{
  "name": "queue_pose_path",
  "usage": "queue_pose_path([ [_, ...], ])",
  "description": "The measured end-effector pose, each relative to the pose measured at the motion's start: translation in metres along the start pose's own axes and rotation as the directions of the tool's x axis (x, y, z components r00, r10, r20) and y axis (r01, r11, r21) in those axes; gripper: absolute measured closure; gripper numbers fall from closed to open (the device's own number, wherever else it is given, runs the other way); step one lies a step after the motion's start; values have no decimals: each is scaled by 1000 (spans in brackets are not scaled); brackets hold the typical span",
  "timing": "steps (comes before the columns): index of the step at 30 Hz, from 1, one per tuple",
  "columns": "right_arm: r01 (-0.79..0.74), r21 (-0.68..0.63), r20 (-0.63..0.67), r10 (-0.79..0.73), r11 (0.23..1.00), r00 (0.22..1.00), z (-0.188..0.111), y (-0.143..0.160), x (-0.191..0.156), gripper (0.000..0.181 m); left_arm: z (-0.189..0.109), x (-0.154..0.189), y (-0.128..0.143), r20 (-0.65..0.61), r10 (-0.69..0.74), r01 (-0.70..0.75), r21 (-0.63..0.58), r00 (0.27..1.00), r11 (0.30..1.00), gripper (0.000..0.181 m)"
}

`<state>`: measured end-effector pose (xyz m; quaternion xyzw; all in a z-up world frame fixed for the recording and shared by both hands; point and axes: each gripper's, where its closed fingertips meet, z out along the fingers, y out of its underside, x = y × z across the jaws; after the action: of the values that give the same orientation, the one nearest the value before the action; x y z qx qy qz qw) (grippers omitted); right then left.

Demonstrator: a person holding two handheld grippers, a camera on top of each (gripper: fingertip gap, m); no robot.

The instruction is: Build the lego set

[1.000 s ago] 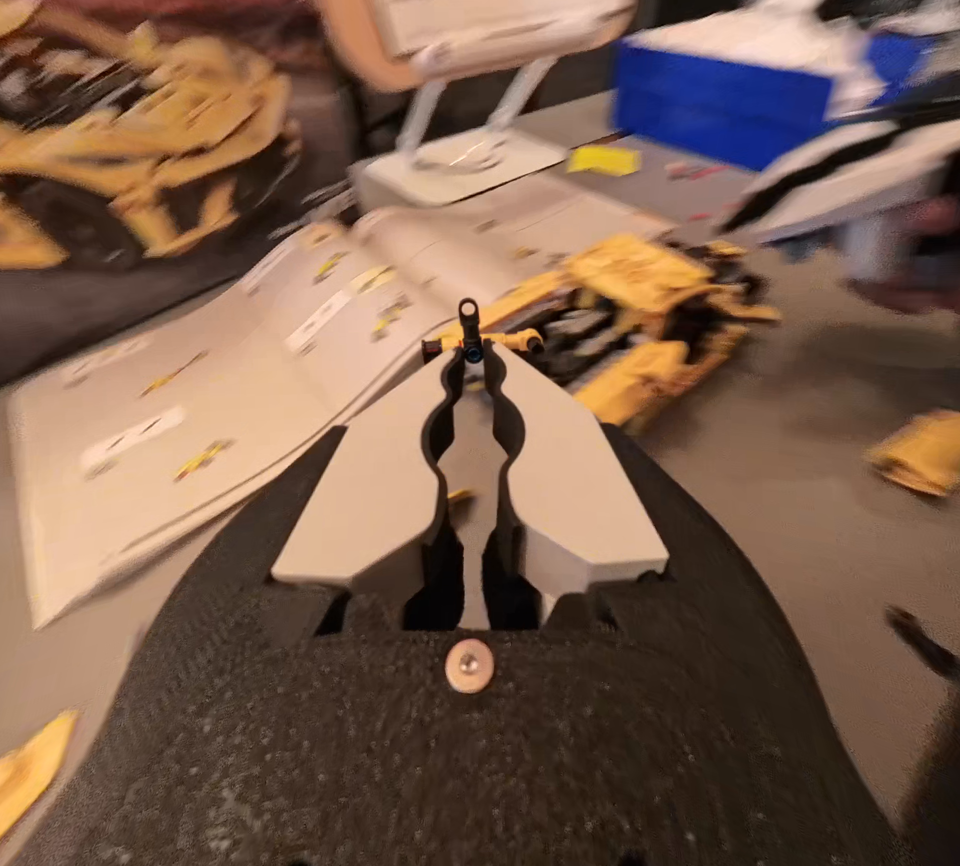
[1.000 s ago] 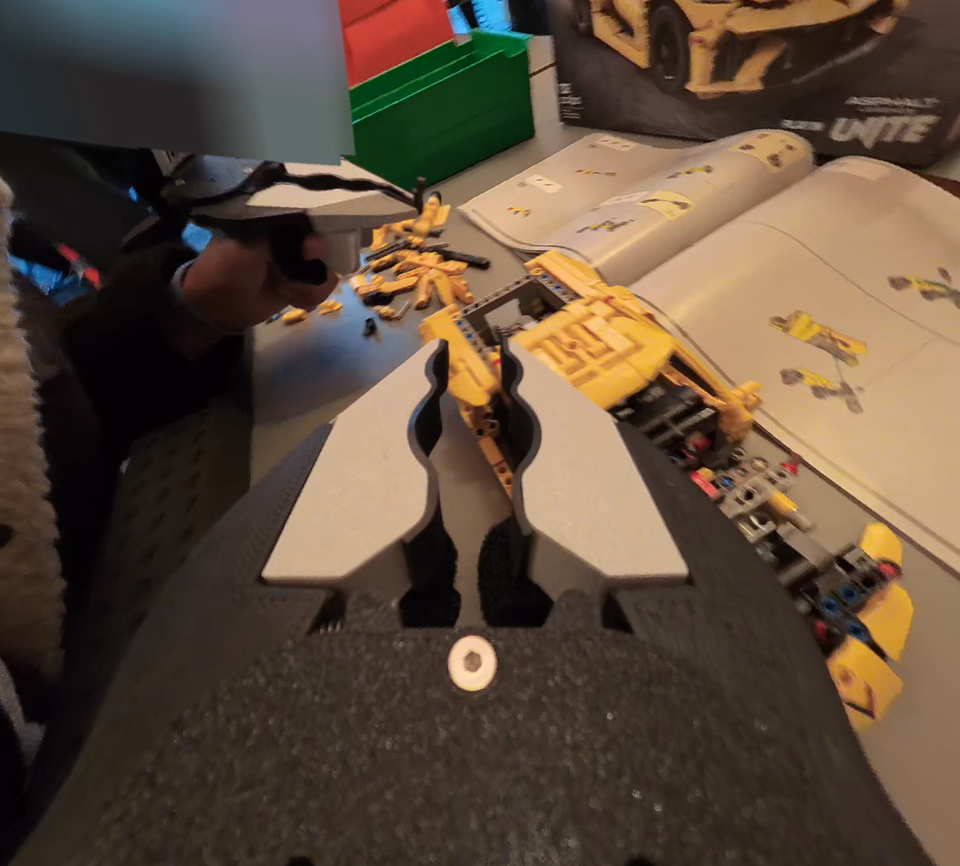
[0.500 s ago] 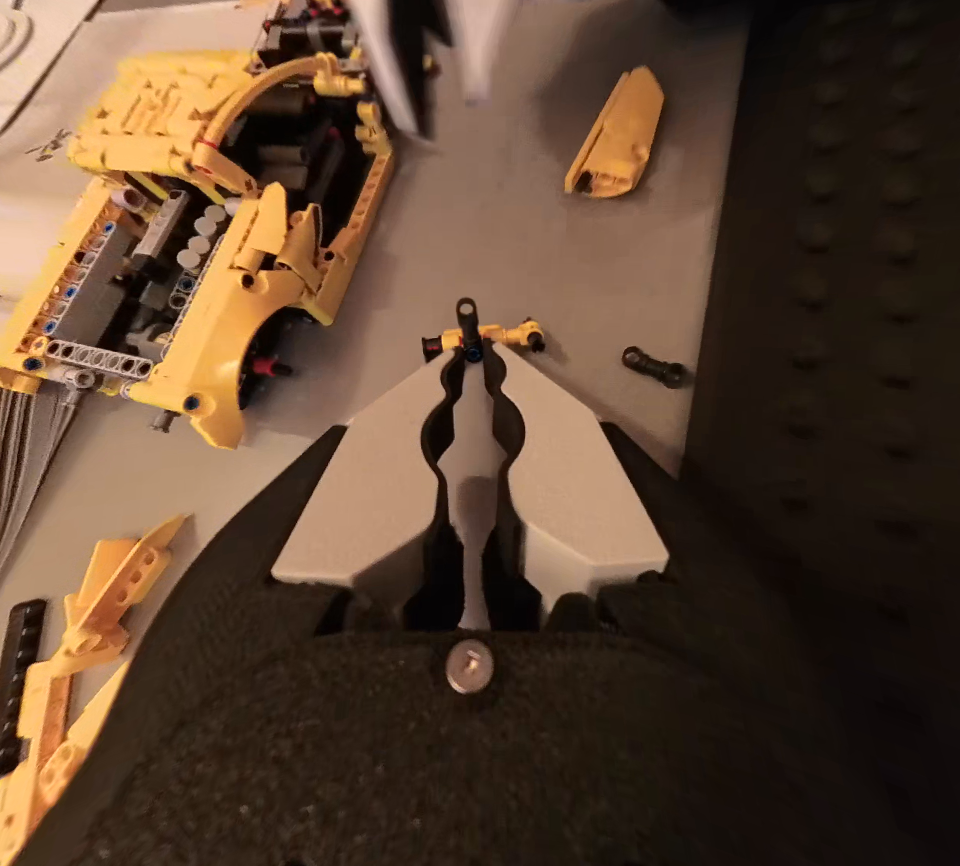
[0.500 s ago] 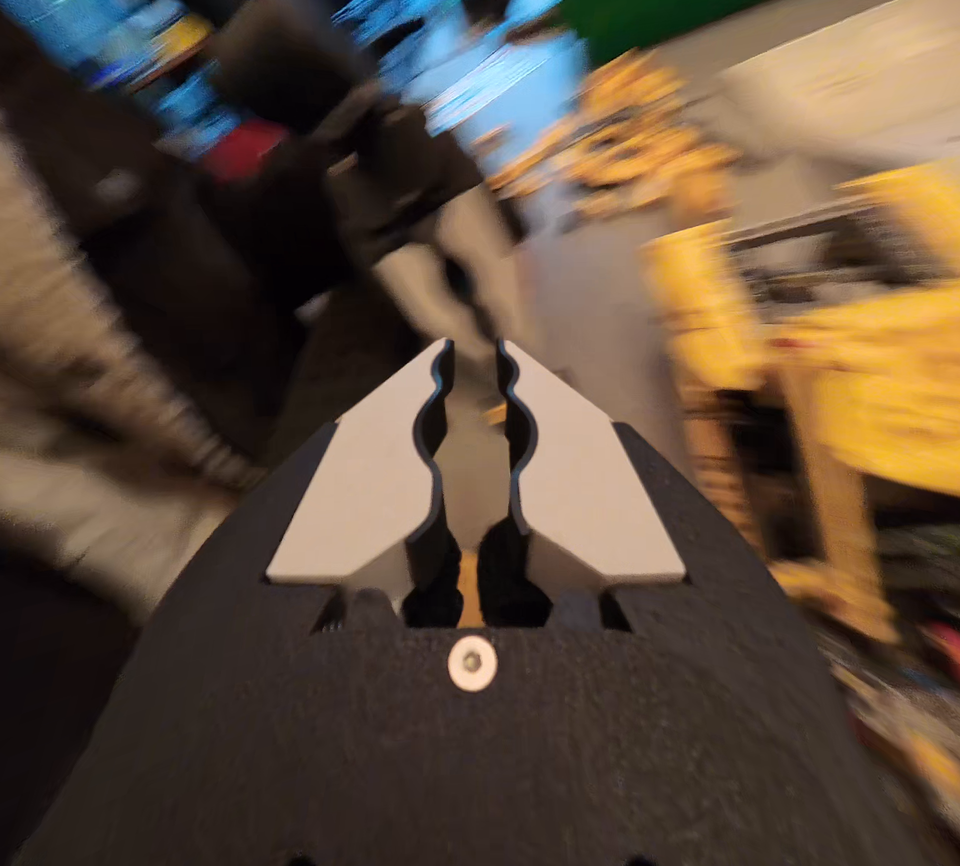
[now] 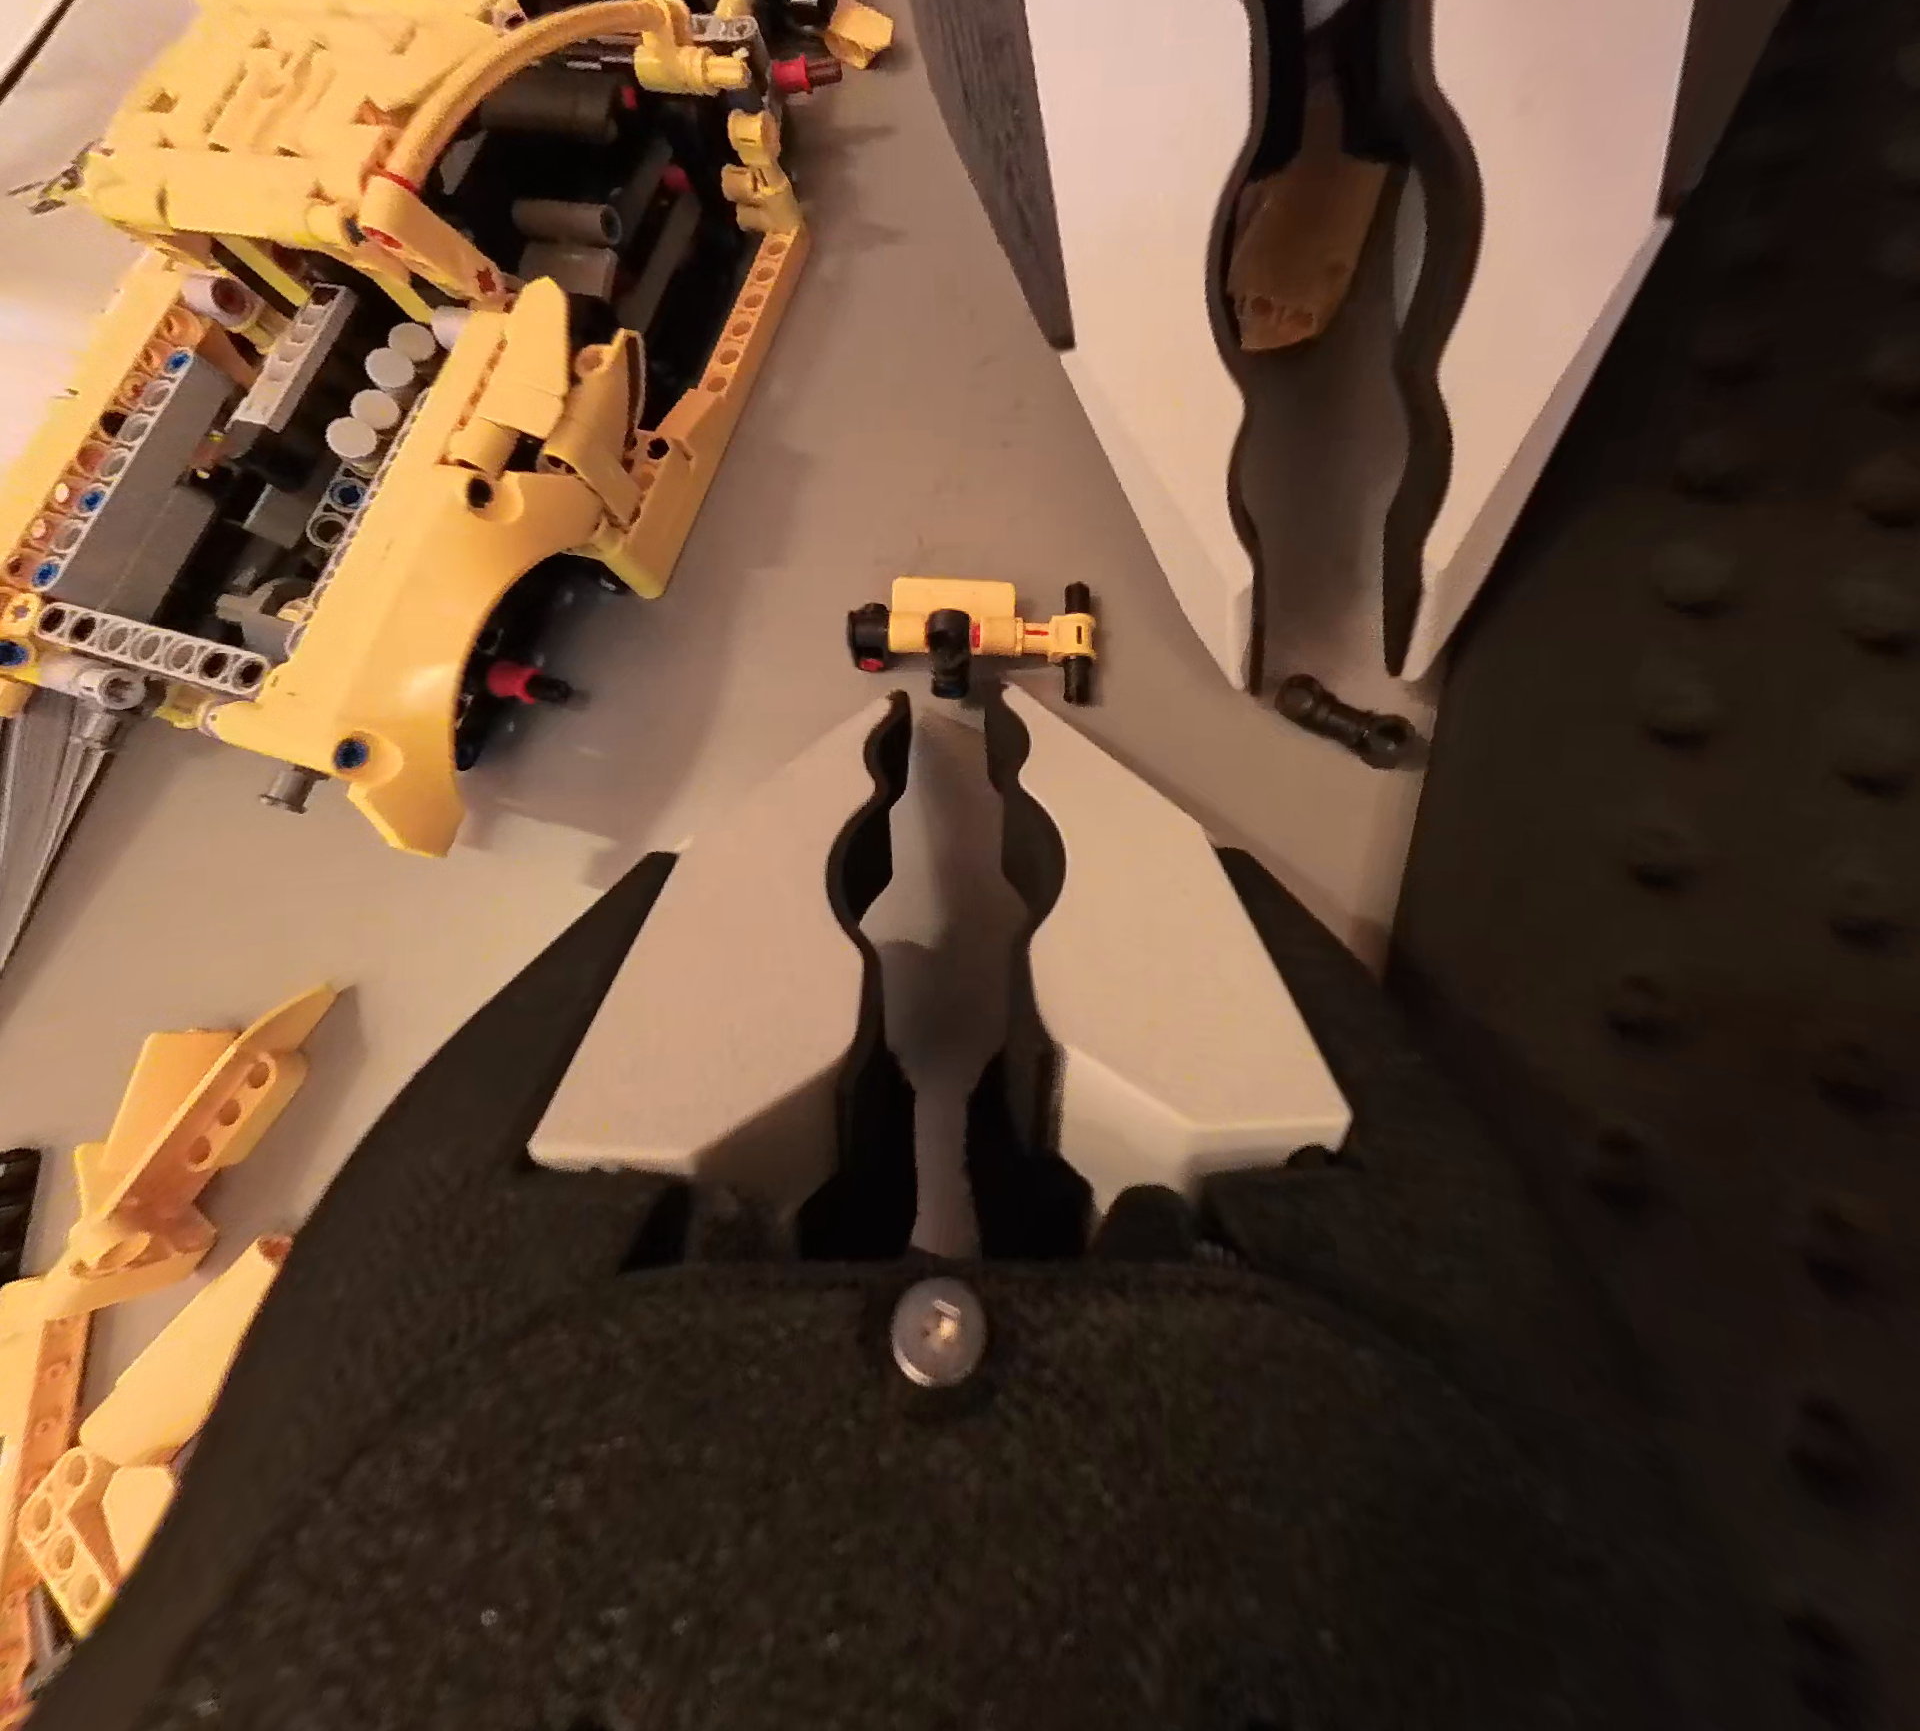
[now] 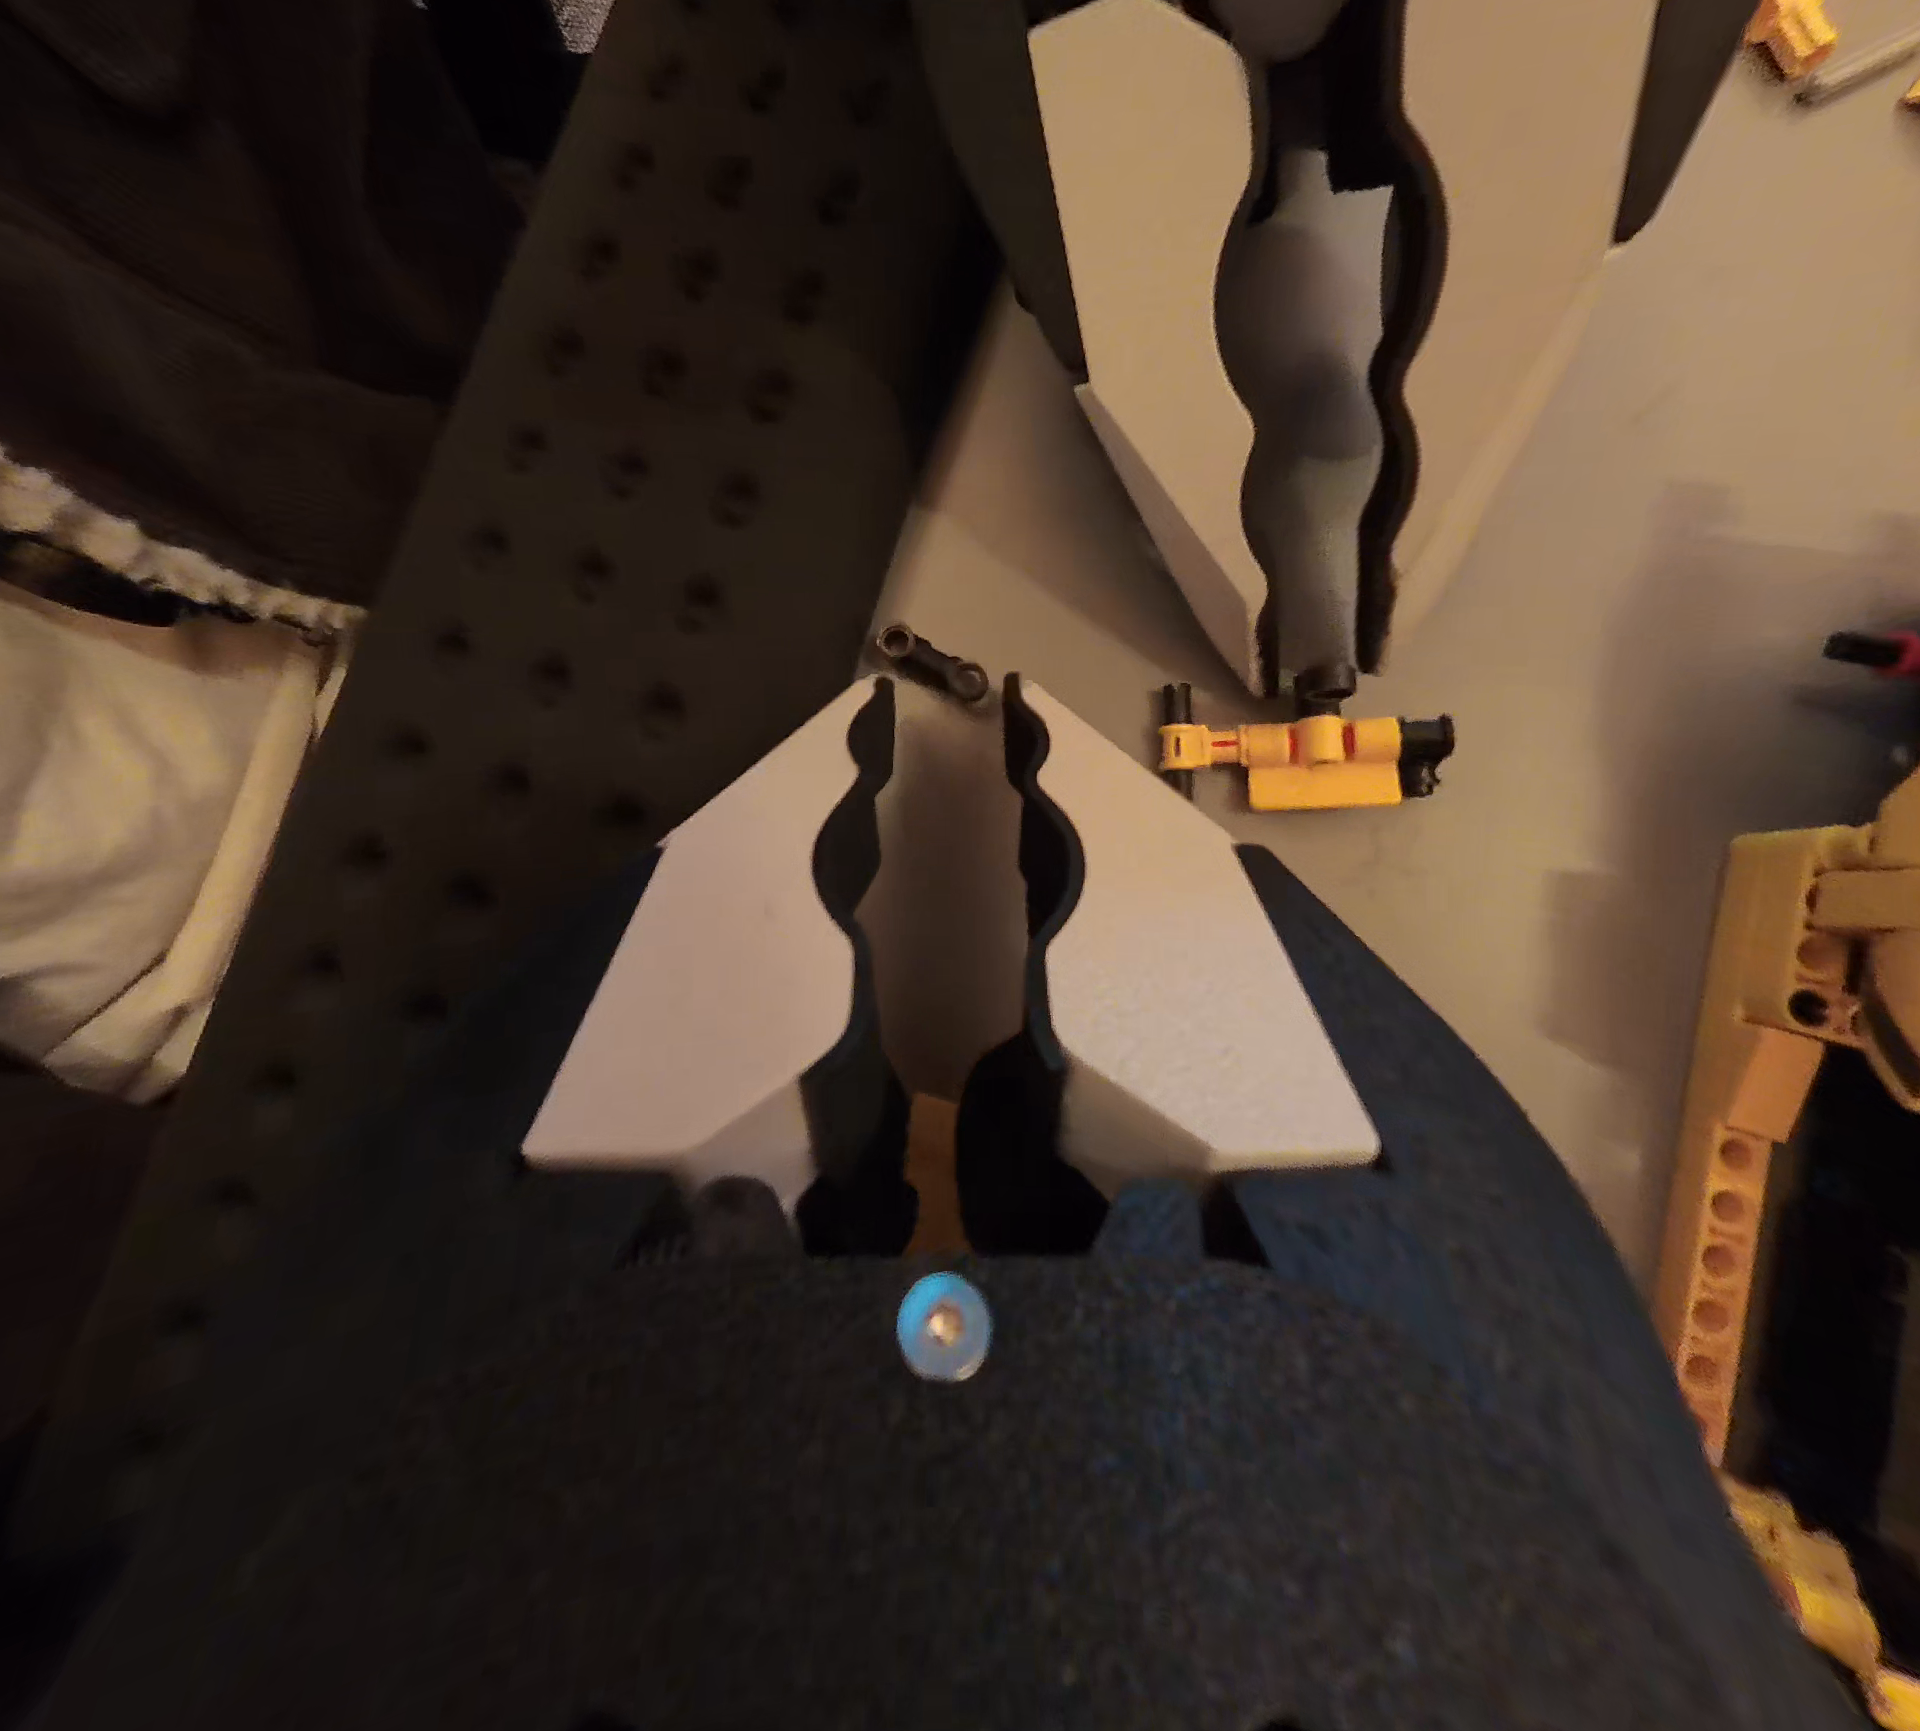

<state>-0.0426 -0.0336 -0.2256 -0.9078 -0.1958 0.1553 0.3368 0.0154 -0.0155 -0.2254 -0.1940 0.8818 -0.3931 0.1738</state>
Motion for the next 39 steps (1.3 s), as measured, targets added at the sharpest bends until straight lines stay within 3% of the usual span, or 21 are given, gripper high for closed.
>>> queue_pose_path([
  [6, 63, -29, -22, -64, 998, 998, 6, 1, 1, 173, -10, -2, -12, -44, -89, 92, 80, 995, 993, 167],
  [9, 120, -23, -104, -122, 992, 987, 1, -2, 7, 173, -21, 7, -24, -186, -196, 223, 142, 963, 964, 167],
  [12, 244, 4, -288, -233, 970, 929, -16, -13, 21, 173, -36, 18, -39, -381, -310, 397, 175, 871, 901, 167],
  [14, 381, 14, -454, -333, 924, 826, -34, -29, 31, 174, -43, 14, -45, -444, -365, 482, 186, 818, 856, 165],
  [17, 587, -32, -677, -450, 809, 582, -63, -53, 39, 174, -61, 13, -62, -569, -386, 591, 230, 726, 773, 165],
  [19, 669, -84, -764, -479, 738, 432, -76, -65, 37, 174, -69, 10, -69, -631, -401, 655, 234, 665, 719, 164],
  [21, 704, -117, -798, -488, 700, 353, -81, -71, 35, 176, -72, 5, -71, -649, -414, 688, 239, 638, 685, 162],
  [31, 691, -141, -794, -498, 709, 349, -76, -68, 38, 175, -65, 9, -67, -626, -416, 662, 221, 659, 716, 171],
  [34, 610, -89, -825, -401, 788, 397, -78, -63, 48, 176, -63, 1, -65, -563, -407, 626, 271, 719, 732, 172],
  [36, 503, -68, -854, -311, 861, 417, -83, -56, 62, 164, -61, -9, -64, -495, -410, 598, 313, 766, 738, 172],
  [39, 344, 70, -816, -144, 936, 560, -82, -44, 75, 148, -63, -24, -66, -341, -367, 489, 417, 866, 766, 172],
])
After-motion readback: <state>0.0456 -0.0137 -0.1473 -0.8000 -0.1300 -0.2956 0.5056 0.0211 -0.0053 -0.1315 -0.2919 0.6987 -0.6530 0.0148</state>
